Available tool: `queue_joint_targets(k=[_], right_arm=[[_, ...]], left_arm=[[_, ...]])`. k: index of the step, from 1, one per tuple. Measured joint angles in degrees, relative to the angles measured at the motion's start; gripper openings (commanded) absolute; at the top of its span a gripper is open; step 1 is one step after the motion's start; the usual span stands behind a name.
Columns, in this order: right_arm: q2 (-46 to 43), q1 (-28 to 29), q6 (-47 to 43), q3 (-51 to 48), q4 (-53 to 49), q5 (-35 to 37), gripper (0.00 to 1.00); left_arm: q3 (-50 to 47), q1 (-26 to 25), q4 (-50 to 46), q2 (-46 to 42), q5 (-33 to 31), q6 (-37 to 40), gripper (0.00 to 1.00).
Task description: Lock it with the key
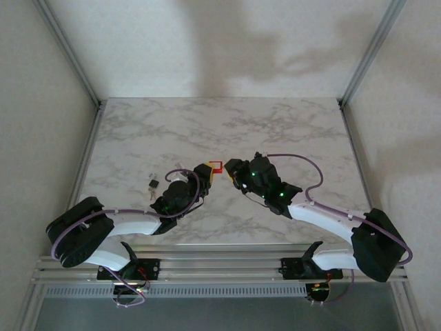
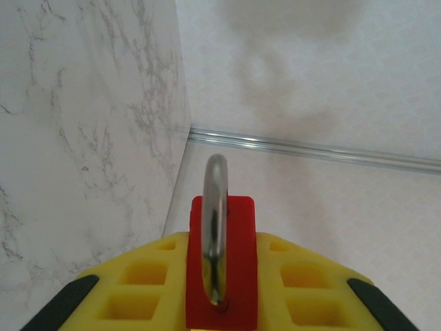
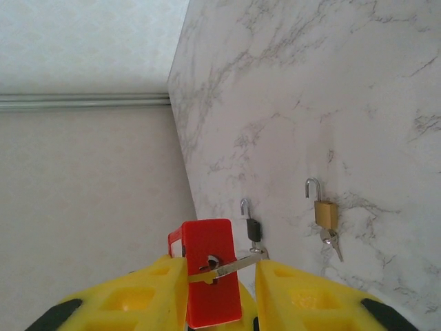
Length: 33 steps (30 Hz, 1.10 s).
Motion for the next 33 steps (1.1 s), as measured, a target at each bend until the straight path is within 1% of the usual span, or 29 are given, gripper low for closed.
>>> queue_joint_targets(k=[5, 16, 20, 24, 28, 30, 33], right_arm=[[0.98, 0.0, 0.02, 0.46, 0.24, -0.15, 0.25], [1.25, 0.0, 0.07, 0.5, 0.37, -0.11, 0.14], [1.46, 0.0, 0.22, 0.5, 1.6, -0.17, 0.13], [1.75, 0.0, 0.11, 0.48, 3.04, -0.44, 0.19], [1.84, 0.0, -0.48, 0.37, 4.31, -0.61, 0.22], [1.84, 0.0, -0.72, 0.11, 5.01, -0.63, 0.29], [1.77, -0.07, -1.73, -0.11, 5.4, -1.09, 0.37]], left_arm=[[0.0, 0.04, -0.44, 0.0, 0.02, 0.15, 0.0], [-0.02, 0.26, -0.44, -0.15, 0.39, 0.13, 0.0], [-0.09, 0.44, -0.42, -0.55, 0.37, 0.09, 0.0], [-0.2, 0.63, -0.39, -1.2, 0.33, 0.09, 0.0], [-0.31, 0.63, -0.42, -1.66, 0.37, 0.07, 0.0], [-0.31, 0.63, -0.42, -1.73, 0.37, 0.07, 0.0], [-0.31, 0.63, -0.48, -1.73, 0.39, -0.15, 0.0]])
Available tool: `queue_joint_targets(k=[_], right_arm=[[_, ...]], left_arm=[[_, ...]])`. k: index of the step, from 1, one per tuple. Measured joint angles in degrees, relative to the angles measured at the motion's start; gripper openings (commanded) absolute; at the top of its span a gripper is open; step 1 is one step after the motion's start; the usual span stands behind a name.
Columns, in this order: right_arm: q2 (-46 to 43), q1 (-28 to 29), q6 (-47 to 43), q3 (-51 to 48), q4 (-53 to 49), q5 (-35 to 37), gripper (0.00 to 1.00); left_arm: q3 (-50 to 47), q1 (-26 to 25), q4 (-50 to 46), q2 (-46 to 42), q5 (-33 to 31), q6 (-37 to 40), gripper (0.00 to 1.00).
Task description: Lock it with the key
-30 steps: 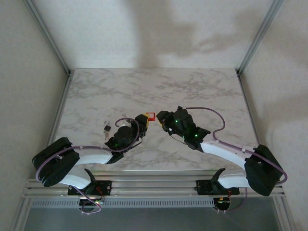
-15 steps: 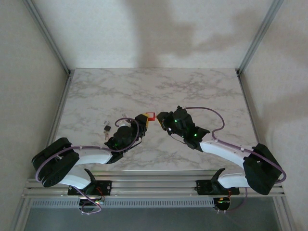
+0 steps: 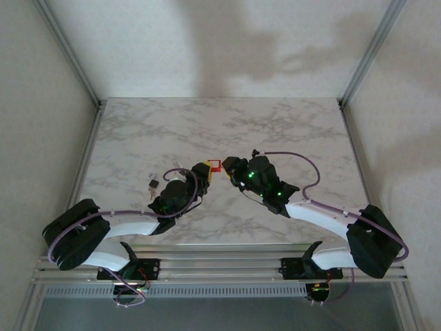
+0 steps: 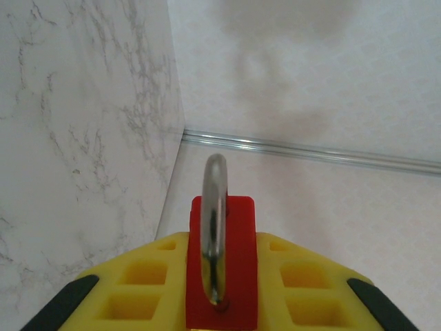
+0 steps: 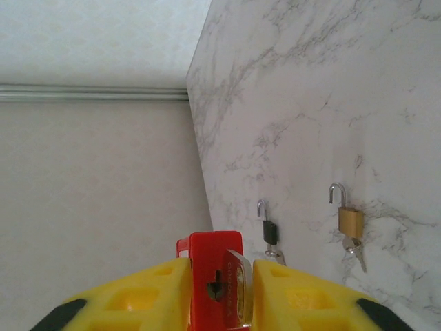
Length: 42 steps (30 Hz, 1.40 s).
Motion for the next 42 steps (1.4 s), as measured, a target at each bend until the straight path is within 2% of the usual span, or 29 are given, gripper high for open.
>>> queue_joint_targets(k=[2, 7, 10, 15, 18, 22, 25, 27, 29, 34, 39, 42], right_arm=[[-0.28, -0.09, -0.85, -0.22, -0.04, -0.5, 0.44], [-3.45, -1.42, -4.76, -1.57, -1.7, -3.65, 0.78], [-5.99, -4.0, -7.19, -2.05, -3.85, -7.78, 0.87], [-7.82, -12.9, -12.74, -2.03, -8.2, -20.63, 0.99], [-8.04, -16.39, -16.57, -1.92, -10.49, -28.37, 0.99], [-7.82, -17.59, -21.57, -0.13, -13.66, -37.99, 0.98], [-5.46, -18.21, -22.93, 0.85, -11.28, -45.0, 0.87], [-2.93, -18.53, -23.06, 0.94, -9.35, -48.33, 0.85], [-0.28, -18.62, -23.1, 0.94, -7.89, -50.77, 0.76], [3.48, -18.69, -20.79, 0.76, -2.23, -53.35, 0.68], [3.52, -18.4, -17.81, -0.07, 4.24, -52.5, 0.63], [3.45, -17.46, -16.94, -0.07, 6.12, -51.54, 0.56]], left_arm=[[-0.02, 0.0, -0.35, -0.17, -0.02, -0.39, 0.0], [-0.5, 0.37, -0.98, -1.46, 0.24, -0.85, 0.0], [-0.52, 1.14, -1.97, -2.69, 1.2, -0.83, 0.0], [-0.79, 2.86, -4.68, -5.18, 3.96, -0.33, 0.0], [-0.94, 3.85, -7.1, -7.28, 5.29, 0.59, 0.0], [-1.84, 5.11, -9.9, -10.43, 6.36, 2.54, 0.0], [-2.01, 5.64, -11.78, -12.17, 7.15, 4.17, 0.0], [-2.19, 5.64, -12.31, -12.94, 7.37, 4.87, 0.0], [-2.91, 5.64, -12.33, -13.55, 7.58, 5.14, 0.0], [-5.4, 5.64, -11.65, -13.86, 7.56, 5.25, 0.0], [-7.72, 5.64, -9.29, -13.97, 7.32, 4.48, 0.0], [-8.57, 5.64, -7.89, -14.03, 6.91, 3.65, 0.0]])
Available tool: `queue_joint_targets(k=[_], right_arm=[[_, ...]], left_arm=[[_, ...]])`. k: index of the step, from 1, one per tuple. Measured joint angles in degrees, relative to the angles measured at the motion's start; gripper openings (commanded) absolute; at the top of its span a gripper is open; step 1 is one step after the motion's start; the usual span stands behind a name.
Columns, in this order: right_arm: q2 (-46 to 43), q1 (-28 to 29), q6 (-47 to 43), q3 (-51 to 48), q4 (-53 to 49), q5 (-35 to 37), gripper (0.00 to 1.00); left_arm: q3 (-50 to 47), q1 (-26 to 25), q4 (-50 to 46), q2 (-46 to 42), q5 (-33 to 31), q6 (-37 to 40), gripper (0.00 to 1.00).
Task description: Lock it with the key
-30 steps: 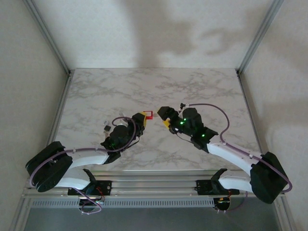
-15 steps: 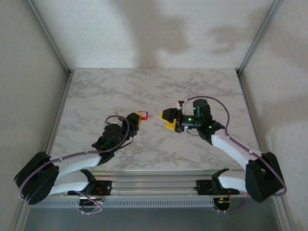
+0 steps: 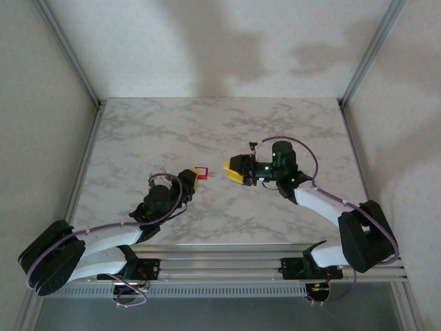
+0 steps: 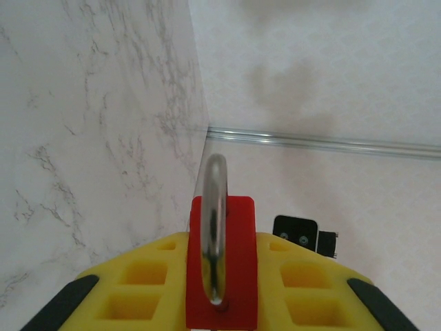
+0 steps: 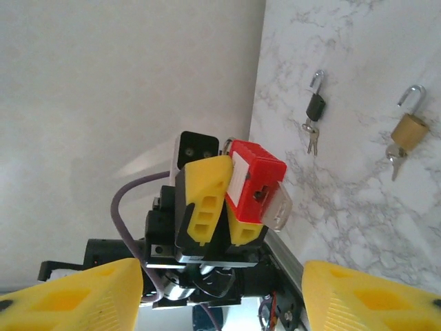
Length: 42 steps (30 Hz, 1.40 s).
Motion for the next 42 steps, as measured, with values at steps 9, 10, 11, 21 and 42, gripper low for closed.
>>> queue_joint_targets(k=[9, 10, 11, 21, 42], right_arm=[[2.58, 2.84, 3.48, 0.02, 4.17, 1.88, 0.52], [2.91, 2.93, 3.74, 0.02, 4.7, 2.23, 0.5], [3.34, 2.95, 4.13, 0.02, 5.38, 2.43, 0.48], [7.87, 4.76, 7.15, 0.42, 10.8, 3.21, 0.42], [14.58, 6.38, 12.74, 1.97, 21.31, 2.71, 0.34]], left_arm=[[-1.09, -0.02, 4.42, -0.79, -1.79, -1.77, 0.0], [-1.4, -0.02, 4.98, -0.92, -1.97, -1.92, 0.0], [-1.66, -0.02, 5.18, -1.07, -2.19, -2.1, 0.0], [-1.9, -0.02, 6.34, -1.18, -3.04, -2.97, 0.0], [-0.85, -0.39, 1.92, -1.11, -3.32, -3.02, 0.0]])
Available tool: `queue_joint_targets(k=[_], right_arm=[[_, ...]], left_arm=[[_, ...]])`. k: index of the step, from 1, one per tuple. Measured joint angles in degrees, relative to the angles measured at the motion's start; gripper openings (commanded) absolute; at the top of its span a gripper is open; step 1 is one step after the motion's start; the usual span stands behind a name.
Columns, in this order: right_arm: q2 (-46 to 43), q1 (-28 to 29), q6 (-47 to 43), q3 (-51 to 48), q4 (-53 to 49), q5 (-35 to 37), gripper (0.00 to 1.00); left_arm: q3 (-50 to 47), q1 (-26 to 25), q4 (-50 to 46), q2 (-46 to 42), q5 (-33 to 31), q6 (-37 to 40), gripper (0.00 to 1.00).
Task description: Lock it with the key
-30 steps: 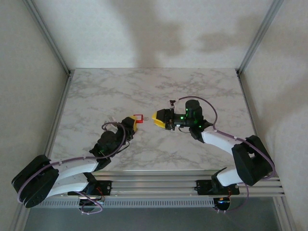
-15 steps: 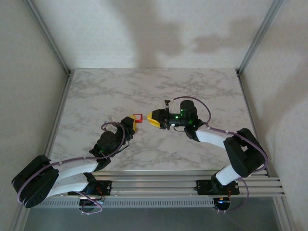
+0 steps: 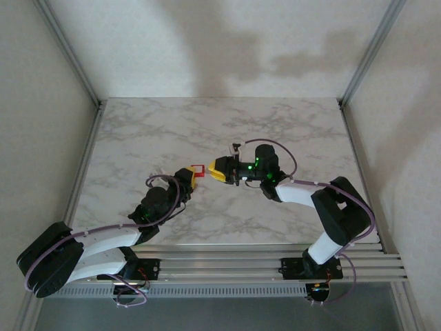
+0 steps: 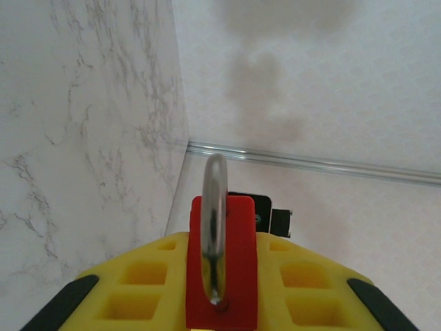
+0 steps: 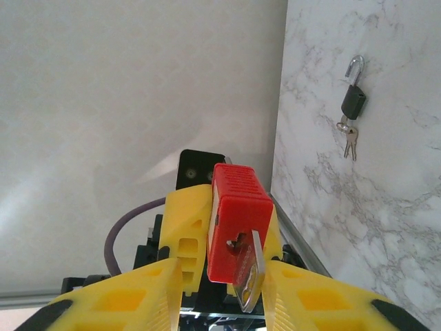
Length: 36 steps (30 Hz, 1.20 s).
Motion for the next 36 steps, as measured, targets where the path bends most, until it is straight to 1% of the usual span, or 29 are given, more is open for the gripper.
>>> queue_joint_targets(k=[8, 13, 29, 32, 36], right_arm=[[1.31, 0.46, 0.63, 0.33, 1.73, -0.57, 0.32], [2.23, 0.46, 1.25, 0.39, 2.75, -1.4, 0.27], [2.91, 0.46, 1.36, 0.74, 3.41, -4.02, 0.25], [2.91, 0.46, 1.05, 0.79, 3.15, -4.5, 0.2], [3.02, 0.46, 0.92, 1.22, 2.08, -4.7, 0.19]], left_arm=[[0.24, 0.0, -0.04, 0.17, 0.0, -0.22, 0.0], [0.68, 0.0, -0.2, 0.55, 0.02, -0.22, 0.0], [0.81, 0.0, -0.72, 0.59, 0.09, -0.35, 0.0], [0.81, 0.0, -0.9, 0.59, 0.11, -0.35, 0.0], [0.81, 0.0, -0.9, 0.59, 0.11, -0.35, 0.0]])
